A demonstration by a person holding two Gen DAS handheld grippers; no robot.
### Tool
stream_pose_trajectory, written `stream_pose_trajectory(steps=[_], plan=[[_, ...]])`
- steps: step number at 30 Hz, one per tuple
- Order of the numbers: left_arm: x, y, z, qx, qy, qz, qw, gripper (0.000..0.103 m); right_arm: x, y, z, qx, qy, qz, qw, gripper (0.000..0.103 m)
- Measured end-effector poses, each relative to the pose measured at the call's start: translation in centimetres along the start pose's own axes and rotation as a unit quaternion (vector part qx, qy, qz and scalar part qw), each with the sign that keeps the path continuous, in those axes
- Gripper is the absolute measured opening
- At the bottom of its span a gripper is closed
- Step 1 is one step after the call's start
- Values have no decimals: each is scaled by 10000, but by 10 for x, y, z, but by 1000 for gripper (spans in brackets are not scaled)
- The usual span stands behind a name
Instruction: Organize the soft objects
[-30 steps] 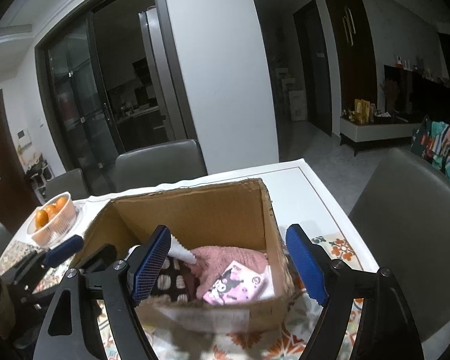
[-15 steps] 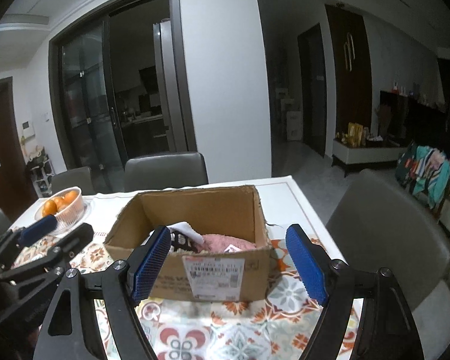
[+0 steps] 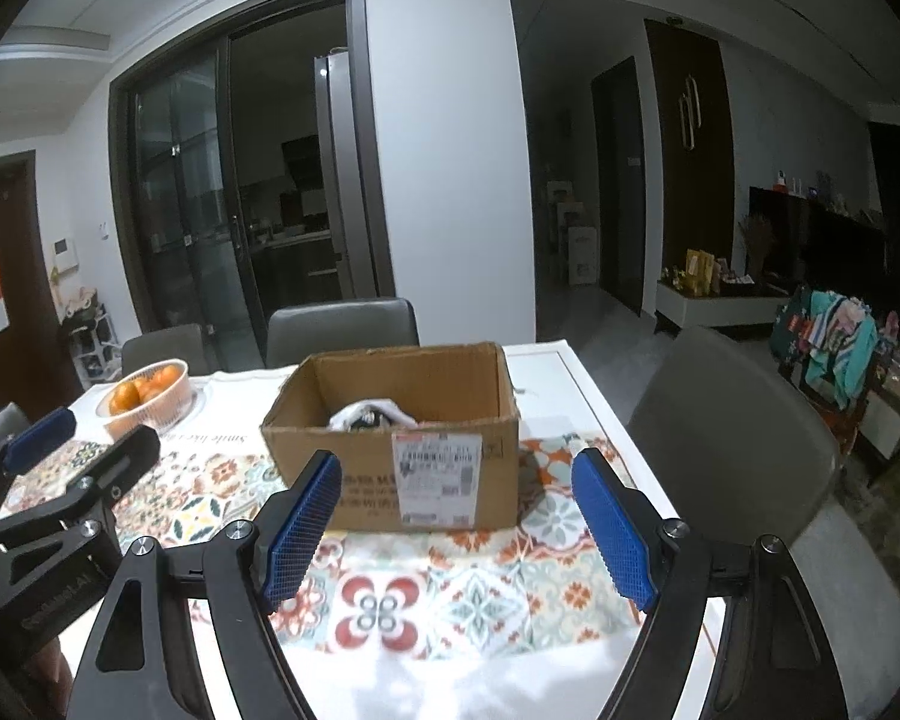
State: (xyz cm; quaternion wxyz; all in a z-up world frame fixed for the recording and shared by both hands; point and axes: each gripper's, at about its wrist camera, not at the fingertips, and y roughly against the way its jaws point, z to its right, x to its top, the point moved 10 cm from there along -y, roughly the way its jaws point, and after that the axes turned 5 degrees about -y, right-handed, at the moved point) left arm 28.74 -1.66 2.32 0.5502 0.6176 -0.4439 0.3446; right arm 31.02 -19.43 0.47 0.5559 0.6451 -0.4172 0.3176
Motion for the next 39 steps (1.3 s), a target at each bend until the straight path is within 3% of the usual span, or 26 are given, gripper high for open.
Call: stream_pose_trajectory(steps=[3,17,39], plan=[[-5,14,0,-3,18,18,10000,88,-10,14,4,-91,-12,-16,10000,85],[-34,68,3,114,0,32,9999,96,-37,70,9,-215,65,141,9996,85],[-61,100,-3,120,140,18,9998,98,-58,98,4,-184,86,181,9996,85]])
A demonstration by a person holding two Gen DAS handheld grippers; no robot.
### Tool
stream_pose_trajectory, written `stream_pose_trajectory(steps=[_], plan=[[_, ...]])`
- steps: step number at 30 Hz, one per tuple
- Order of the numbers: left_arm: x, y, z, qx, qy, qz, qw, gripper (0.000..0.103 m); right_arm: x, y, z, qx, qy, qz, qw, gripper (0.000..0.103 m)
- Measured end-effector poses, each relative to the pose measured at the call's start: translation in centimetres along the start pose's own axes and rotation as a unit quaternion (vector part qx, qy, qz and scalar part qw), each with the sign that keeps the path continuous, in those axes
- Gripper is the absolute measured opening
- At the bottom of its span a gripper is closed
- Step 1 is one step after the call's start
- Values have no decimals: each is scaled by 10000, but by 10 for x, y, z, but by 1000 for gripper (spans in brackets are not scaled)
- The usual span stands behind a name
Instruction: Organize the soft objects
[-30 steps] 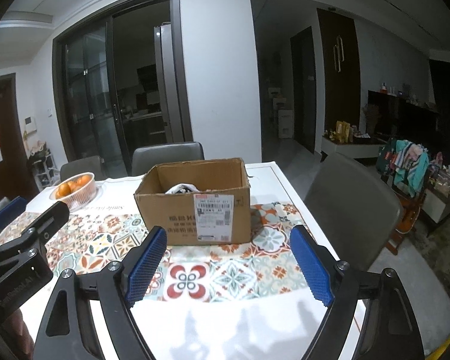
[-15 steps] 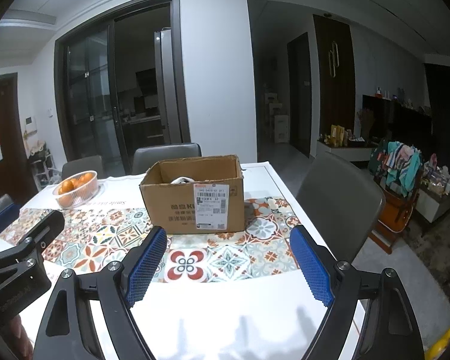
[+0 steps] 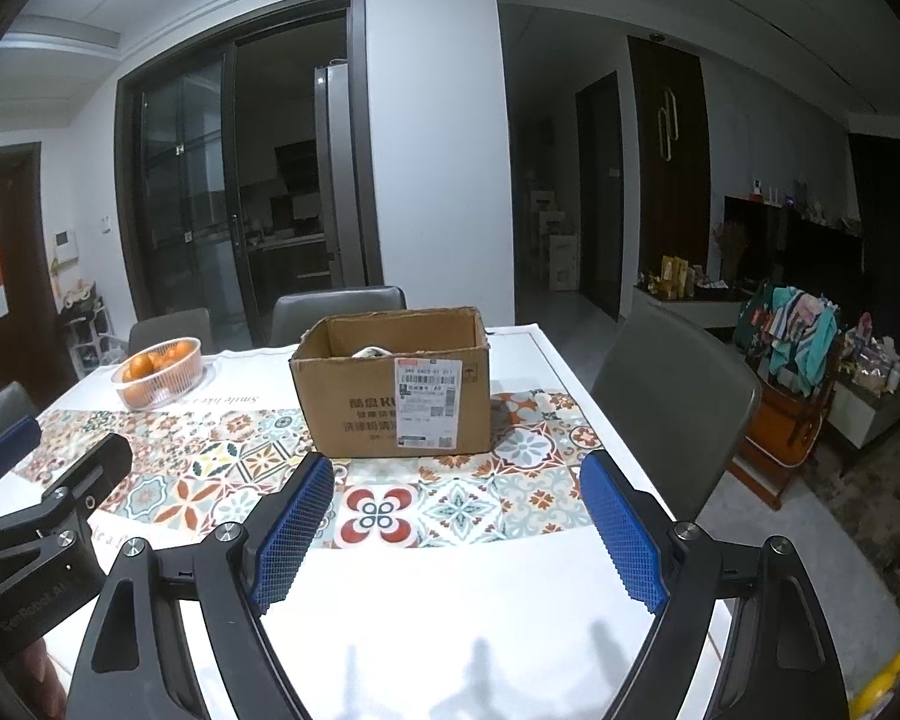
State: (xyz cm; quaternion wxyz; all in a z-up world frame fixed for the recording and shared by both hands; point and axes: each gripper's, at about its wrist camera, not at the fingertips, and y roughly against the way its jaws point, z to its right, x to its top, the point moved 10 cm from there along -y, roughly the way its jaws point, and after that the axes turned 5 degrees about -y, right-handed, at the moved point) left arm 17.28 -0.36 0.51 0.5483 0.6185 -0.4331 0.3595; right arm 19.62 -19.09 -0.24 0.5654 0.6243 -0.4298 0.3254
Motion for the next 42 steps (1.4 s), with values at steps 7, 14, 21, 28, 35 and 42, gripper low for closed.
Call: stream_pose_trajectory(steps=[7,14,21,28,35,42], plan=[[-2,6,-2,97,0,31,9999,102,-1,6,-1,15,7,31,10000,85],[-4,7,-1,93,-14,24,10000,103,-1,10,-1,13,2,27,10000,85],[-5,7,0,103,-34,8,9999,103,-2,10,0,23,-28,-5,10000,85],[-6,7,3,86,-25,-15,10000,103,-3,10,1,24,-28,-14,10000,85],[-7,8,2,91,-2,-17,10000,103,-4,10,1,36,-14,-14,10000,85],[-7,8,2,85,5,-16,10000,103,-4,9,1,34,-9,-19,10000,85]])
